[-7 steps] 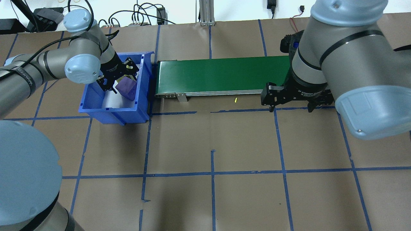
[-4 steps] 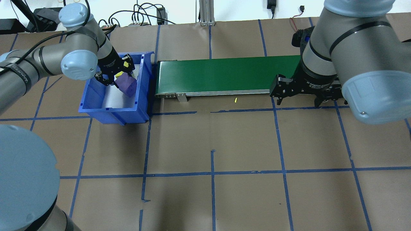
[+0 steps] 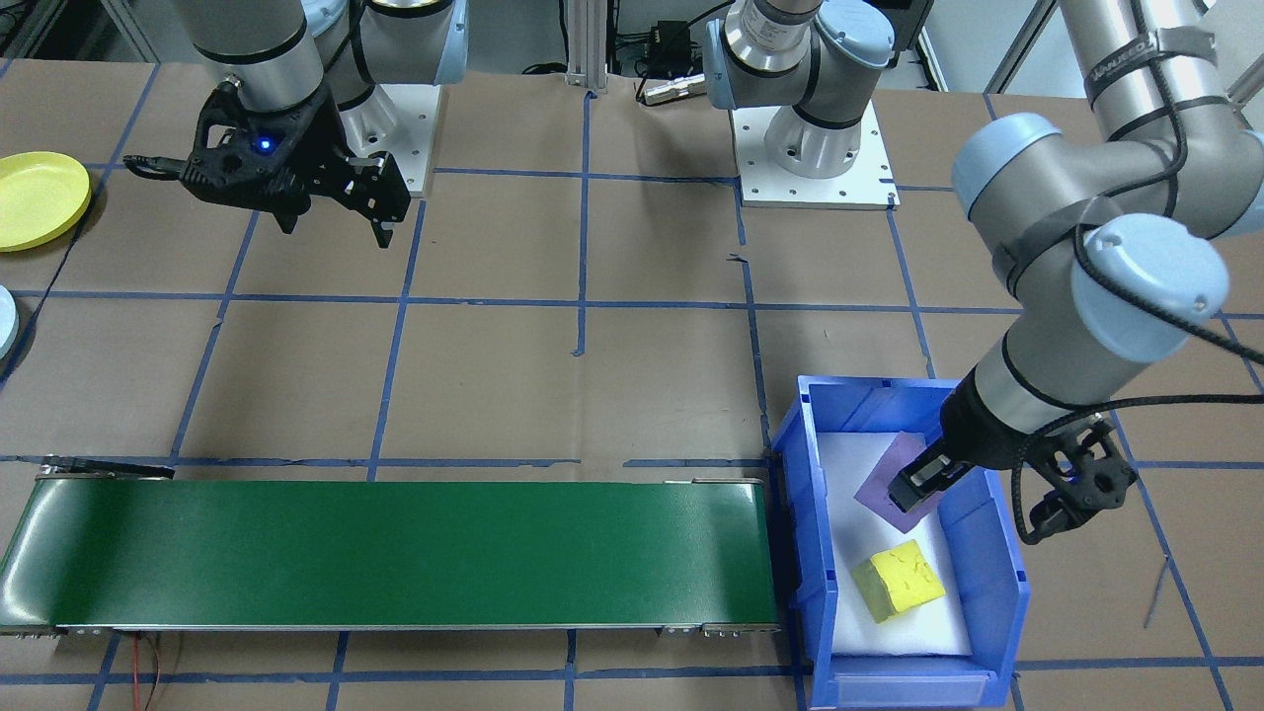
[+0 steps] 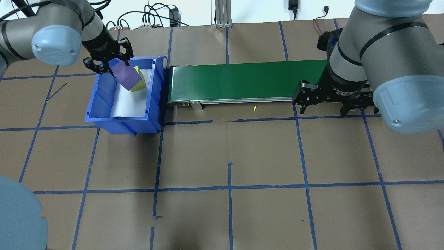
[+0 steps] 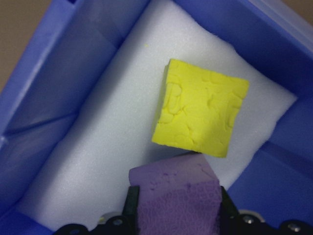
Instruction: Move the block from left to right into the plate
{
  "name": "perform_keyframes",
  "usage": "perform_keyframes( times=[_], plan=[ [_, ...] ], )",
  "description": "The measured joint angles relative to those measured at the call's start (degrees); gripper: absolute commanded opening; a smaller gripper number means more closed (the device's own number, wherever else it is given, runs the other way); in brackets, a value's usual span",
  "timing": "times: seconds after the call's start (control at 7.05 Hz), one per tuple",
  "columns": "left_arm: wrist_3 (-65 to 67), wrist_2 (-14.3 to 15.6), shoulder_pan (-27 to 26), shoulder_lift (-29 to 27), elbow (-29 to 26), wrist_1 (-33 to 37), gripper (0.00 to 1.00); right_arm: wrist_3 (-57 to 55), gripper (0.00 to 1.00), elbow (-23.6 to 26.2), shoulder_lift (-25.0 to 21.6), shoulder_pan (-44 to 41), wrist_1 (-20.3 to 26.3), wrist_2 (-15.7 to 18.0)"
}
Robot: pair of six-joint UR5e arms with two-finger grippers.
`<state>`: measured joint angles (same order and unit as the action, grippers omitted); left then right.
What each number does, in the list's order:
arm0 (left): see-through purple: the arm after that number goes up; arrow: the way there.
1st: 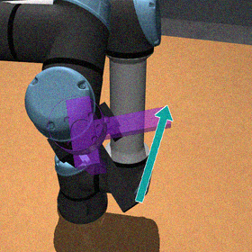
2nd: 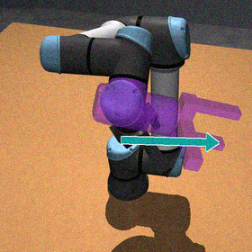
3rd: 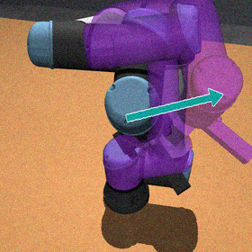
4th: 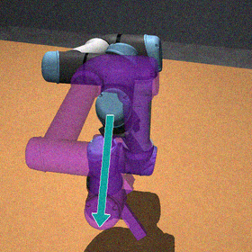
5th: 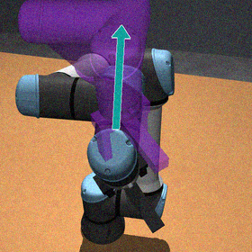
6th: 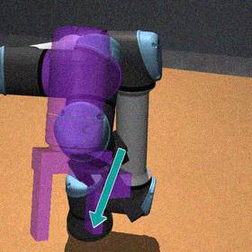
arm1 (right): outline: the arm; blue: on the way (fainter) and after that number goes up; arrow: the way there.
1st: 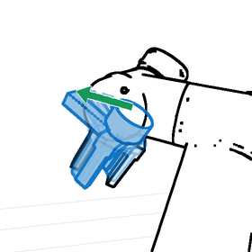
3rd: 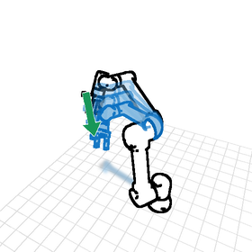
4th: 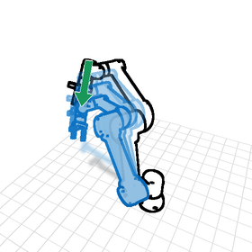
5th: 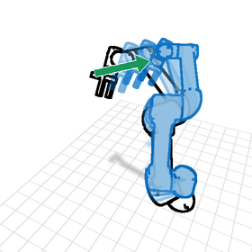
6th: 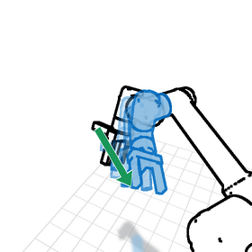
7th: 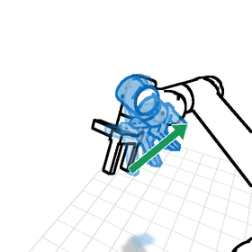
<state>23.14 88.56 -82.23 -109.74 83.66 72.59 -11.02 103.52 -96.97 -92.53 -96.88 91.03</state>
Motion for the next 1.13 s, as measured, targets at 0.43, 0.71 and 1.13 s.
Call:
perform_keyframes(
  times=[0.43,0.71,1.13],
  plan=[
    [-9.0,-0.3,-4.5,0.4,-3.1,3.3,0.35,-0.1,1.00,0.2,0.0,-0.1,-0.3,-0.2],
    [-15.0,-0.5,-10.3,-3.3,-3.1,0.5,0.36,-0.4,1.00,0.2,0.0,-0.1,-0.4,-0.5],
    [-24.2,-0.5,-13.3,-7.8,-2.5,-5.3,0.44,-0.6,1.00,0.3,0.0,-0.2,-0.3,-0.5]
  ],
)
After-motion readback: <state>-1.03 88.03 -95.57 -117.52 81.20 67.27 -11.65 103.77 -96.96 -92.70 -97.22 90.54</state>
